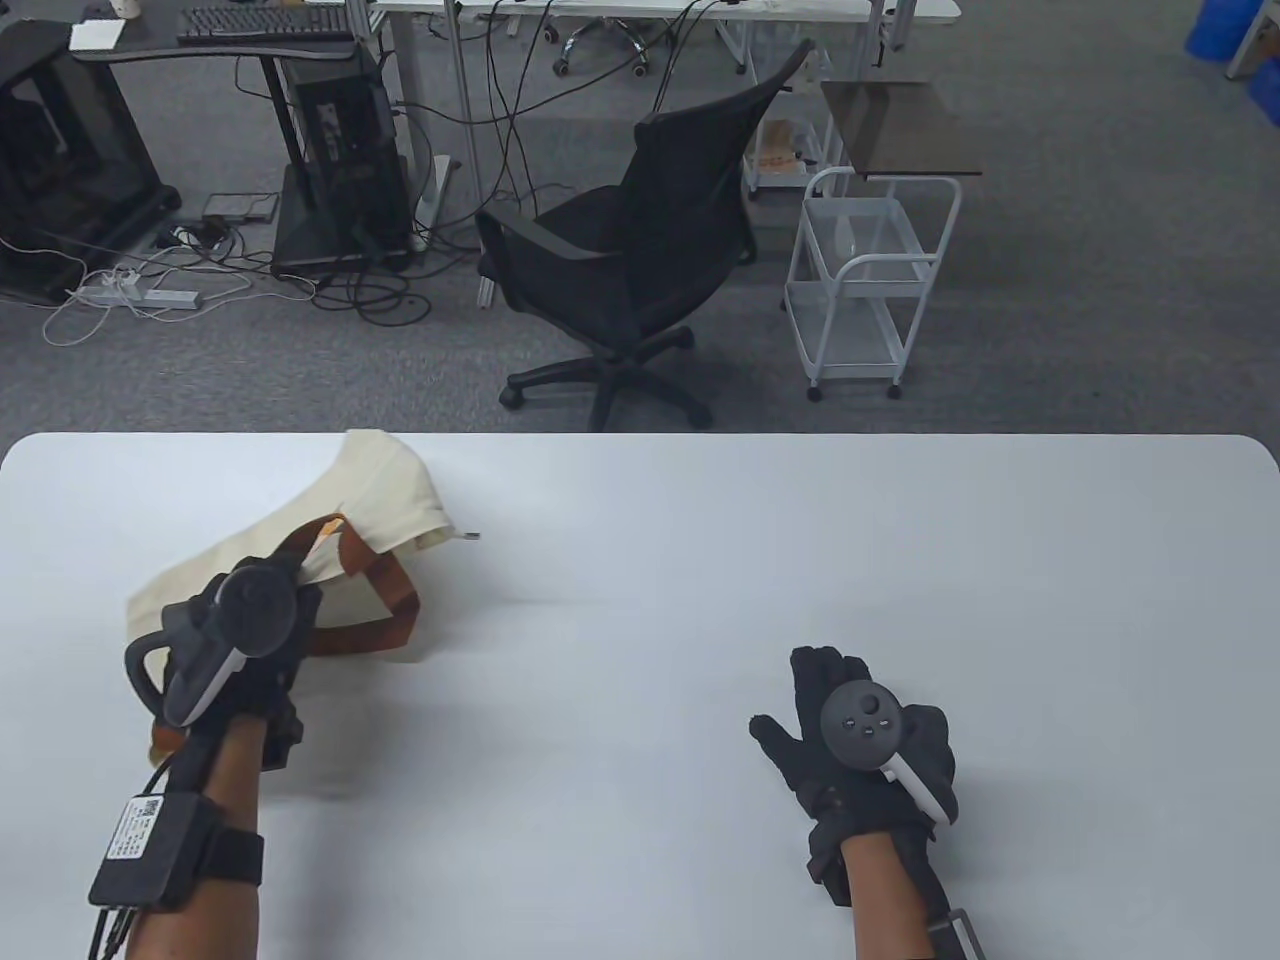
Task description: Zip the canvas bag
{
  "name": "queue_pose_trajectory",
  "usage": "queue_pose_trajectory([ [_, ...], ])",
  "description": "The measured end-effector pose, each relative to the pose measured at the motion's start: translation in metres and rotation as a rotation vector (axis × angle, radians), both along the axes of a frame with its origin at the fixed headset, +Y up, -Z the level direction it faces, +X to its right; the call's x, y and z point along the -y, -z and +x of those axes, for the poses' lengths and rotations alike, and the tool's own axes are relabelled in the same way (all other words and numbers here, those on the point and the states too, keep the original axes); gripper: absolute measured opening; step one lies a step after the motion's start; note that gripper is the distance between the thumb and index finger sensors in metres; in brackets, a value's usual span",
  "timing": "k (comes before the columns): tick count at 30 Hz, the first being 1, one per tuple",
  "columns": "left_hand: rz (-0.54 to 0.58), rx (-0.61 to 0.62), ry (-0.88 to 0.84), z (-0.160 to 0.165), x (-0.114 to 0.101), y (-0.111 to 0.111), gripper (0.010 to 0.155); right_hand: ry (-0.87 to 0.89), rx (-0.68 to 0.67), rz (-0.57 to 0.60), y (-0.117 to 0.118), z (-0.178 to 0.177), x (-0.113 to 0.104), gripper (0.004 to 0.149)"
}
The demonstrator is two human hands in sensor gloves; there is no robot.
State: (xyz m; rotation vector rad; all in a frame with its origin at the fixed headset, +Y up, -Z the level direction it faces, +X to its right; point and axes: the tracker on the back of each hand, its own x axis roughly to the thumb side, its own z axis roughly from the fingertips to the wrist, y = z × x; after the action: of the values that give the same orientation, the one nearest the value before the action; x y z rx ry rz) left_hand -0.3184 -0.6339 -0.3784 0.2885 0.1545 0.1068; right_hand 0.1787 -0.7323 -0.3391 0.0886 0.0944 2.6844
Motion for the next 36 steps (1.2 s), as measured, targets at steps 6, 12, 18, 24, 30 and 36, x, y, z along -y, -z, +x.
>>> queue_pose_trajectory([
  [6,-0.031,0.227,-0.048,0.096,0.018,-0.022,0.05,-0.065,-0.016,0.037,-0.005,-0.009,-0.006,0.094],
  [12,-0.189,0.341,0.093,0.169,0.082,-0.046,0.05,-0.128,-0.181,-0.053,-0.009,-0.033,-0.004,0.098],
  [18,-0.213,0.38,0.097,0.178,0.103,-0.057,0.049,-0.244,-0.137,-0.08,-0.011,-0.062,0.014,0.077],
  [24,-0.247,0.436,0.062,0.174,0.109,-0.057,0.049,-0.235,-0.031,0.123,-0.012,-0.073,0.009,0.048],
  [30,-0.429,0.452,0.016,0.168,0.118,-0.048,0.056,-0.257,-0.072,0.25,-0.019,-0.074,-0.006,0.045],
  [36,0.001,0.479,-0.212,0.169,0.05,-0.088,0.046,-0.261,-0.047,0.3,-0.02,-0.087,-0.011,0.043],
])
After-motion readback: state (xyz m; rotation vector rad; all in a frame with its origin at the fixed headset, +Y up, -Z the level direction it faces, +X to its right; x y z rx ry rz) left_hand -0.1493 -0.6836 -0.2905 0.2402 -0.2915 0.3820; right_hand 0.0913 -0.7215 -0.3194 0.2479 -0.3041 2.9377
